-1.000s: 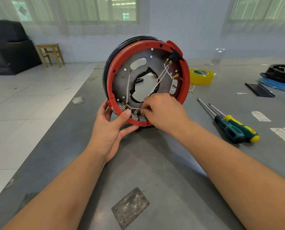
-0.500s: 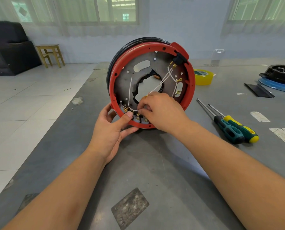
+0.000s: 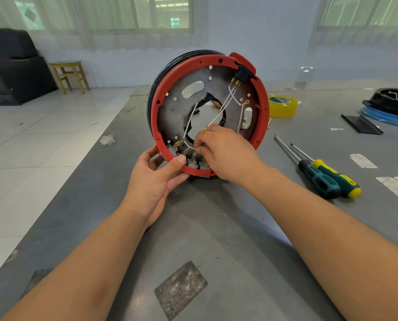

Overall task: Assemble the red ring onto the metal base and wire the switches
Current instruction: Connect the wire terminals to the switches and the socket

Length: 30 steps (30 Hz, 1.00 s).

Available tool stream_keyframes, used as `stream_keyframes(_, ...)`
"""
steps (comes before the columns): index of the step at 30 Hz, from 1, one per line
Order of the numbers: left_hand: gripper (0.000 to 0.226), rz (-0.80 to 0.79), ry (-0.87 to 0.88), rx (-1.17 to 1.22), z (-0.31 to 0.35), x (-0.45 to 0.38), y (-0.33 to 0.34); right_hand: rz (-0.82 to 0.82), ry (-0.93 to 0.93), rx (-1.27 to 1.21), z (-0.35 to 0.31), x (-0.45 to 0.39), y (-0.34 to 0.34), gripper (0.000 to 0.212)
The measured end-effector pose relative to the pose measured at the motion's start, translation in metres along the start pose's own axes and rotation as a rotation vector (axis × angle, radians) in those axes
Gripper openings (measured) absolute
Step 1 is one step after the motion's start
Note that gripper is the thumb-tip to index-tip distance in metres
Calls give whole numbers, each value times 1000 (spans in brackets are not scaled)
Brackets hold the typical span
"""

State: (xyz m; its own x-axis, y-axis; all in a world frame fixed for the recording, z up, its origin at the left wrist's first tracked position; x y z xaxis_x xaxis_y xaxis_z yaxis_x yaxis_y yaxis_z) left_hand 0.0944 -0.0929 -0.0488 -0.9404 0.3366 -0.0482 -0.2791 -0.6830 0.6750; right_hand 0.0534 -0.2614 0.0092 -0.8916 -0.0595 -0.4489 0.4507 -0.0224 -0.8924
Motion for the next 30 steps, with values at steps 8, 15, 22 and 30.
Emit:
stream_keyframes(8, 60, 14, 2, -3, 1, 1, 1, 23, -4, 39, -2, 2, 0, 17)
stream_keyframes(15, 59, 29, 9, -16, 2, 3, 4, 37, 6, 52, -1, 1, 3, 17)
stream_keyframes(22, 64, 25, 6, -9, 1, 3, 3, 40, 18, 42, -3, 1, 3, 19)
stream_keyframes(30, 75, 17, 6, -7, 2, 4, 3, 27, 27, 25, -3, 0, 6, 19)
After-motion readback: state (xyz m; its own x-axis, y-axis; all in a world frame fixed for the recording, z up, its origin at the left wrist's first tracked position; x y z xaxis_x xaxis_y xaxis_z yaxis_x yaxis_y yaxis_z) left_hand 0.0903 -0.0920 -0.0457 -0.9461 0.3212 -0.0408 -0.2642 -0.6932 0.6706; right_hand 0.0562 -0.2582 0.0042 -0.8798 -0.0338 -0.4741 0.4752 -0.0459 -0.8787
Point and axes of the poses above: each hand's wrist, its own x-axis away from the middle knuckle, its own y-axis out of the palm, z = x × y, the point moved 1 cm from there along -x, towards the middle knuckle, and after that the axes turned 13 degrees about x, right-handed, at the moved point
